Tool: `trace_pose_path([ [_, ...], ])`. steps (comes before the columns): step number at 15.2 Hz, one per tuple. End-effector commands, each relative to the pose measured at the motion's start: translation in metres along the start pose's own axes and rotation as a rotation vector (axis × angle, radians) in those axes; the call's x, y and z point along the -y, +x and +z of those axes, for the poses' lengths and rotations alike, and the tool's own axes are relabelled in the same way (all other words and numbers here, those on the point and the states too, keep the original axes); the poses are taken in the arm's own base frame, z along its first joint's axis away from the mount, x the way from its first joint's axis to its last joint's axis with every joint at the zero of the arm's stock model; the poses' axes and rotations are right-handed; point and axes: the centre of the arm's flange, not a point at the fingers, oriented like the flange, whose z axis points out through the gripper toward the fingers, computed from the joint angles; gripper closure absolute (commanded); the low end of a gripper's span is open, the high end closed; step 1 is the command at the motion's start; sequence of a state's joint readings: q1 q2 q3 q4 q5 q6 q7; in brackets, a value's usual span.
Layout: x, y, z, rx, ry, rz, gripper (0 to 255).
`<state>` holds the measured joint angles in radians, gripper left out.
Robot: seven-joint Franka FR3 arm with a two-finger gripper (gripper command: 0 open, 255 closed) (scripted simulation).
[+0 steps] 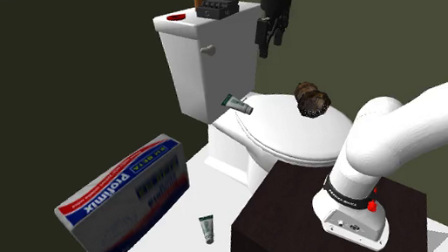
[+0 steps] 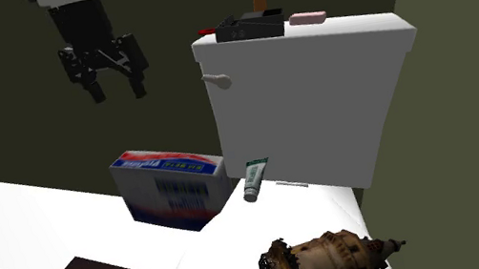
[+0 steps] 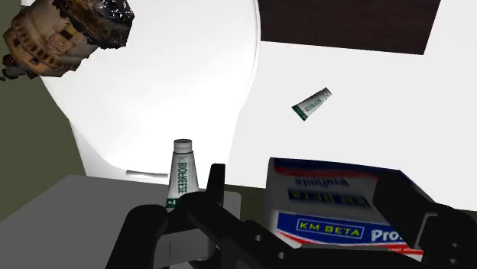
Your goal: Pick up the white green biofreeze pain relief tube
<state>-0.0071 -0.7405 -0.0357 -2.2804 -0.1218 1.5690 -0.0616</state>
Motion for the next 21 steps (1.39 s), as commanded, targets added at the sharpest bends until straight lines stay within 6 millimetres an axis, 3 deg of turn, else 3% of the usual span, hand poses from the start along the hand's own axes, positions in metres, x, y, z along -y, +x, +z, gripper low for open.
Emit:
trace_pose_path([
  [1, 0.000, 0.000, 0.000, 0.000, 0.000, 0.000, 0],
  [21, -0.084, 0.117, 0.217, -0.016, -0.050, -0.033, 0],
])
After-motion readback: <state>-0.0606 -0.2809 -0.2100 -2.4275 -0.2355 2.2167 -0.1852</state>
